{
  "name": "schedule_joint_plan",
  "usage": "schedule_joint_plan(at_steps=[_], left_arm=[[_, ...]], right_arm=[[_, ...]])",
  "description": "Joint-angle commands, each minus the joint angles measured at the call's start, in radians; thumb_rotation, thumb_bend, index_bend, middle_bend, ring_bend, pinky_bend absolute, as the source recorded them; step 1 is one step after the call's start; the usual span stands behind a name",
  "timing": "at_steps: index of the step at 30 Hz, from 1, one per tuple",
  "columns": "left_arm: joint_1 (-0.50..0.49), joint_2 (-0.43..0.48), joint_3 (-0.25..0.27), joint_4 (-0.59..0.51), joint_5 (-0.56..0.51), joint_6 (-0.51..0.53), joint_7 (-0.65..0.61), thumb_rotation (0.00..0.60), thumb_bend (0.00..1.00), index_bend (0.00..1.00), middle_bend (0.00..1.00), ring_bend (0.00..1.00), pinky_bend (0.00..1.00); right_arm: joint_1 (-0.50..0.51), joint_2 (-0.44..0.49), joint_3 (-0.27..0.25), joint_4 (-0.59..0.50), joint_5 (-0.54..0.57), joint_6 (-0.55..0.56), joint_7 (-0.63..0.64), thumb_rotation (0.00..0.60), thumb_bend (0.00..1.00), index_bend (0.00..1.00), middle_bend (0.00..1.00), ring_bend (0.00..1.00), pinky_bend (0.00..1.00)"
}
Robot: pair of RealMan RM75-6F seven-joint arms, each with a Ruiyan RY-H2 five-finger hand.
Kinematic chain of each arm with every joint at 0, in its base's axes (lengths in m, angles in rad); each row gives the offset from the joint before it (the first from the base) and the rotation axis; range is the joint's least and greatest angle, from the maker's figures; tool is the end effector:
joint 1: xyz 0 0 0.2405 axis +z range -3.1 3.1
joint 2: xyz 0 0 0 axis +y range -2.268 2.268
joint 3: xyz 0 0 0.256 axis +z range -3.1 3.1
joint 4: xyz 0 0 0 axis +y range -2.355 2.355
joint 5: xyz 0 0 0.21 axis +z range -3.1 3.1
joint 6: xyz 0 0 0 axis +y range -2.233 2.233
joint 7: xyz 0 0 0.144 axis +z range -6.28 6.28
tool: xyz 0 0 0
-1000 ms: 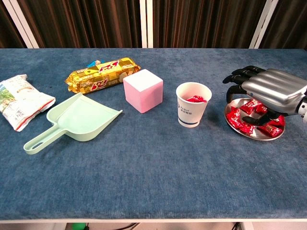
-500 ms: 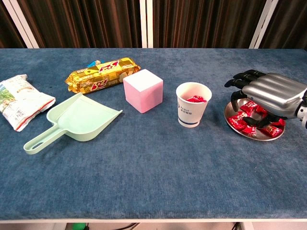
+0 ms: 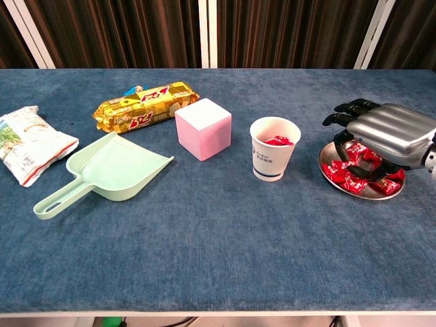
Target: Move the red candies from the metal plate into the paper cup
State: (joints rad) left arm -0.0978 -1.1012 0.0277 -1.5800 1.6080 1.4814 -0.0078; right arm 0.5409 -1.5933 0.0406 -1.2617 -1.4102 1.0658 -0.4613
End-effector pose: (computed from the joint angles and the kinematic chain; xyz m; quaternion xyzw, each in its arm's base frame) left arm -0.3093 0.1681 0.1509 -0.6502 -0.3711 -0.3729 0.5482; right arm -0.2344 -0.2981 -0.0226 0.8000 -0.2335 0.2772 0.4781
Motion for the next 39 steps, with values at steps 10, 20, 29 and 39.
schedule_joint_plan(at_steps=[10,20,29,39], left_arm=[[0.0,0.0,0.001,0.0,0.001,0.0,0.0,0.6,0.1,0.09,0.03,0.0,0.15],[0.0,0.0,0.002,-0.003,0.002,0.0,0.004,0.6,0.1,0.09,0.03,0.0,0.15],[0.002,0.003,0.0,0.003,0.001,0.005,-0.01,0.6,0.1,0.09,0.03,0.0,0.15],[0.004,0.004,0.001,0.007,0.006,0.011,-0.017,0.6,0.1,0.09,0.03,0.0,0.15]], right_arm=[[-0.018,0.07,0.028,-0.102,-0.053,0.104,0.044,0.6,0.48,0.74,0.12,0.0,0.0],[0.031,0.07,0.091,-0.203,-0.077,0.121,0.023,0.6,0.48,0.74,0.12,0.0,0.0],[0.086,-0.018,0.104,-0.189,-0.061,0.068,-0.048,0.6,0.46,0.7,0.11,0.0,0.0],[0.092,-0.008,0.092,-0.201,-0.056,0.058,-0.05,0.6,0.37,0.29,0.1,0.0,0.0]])
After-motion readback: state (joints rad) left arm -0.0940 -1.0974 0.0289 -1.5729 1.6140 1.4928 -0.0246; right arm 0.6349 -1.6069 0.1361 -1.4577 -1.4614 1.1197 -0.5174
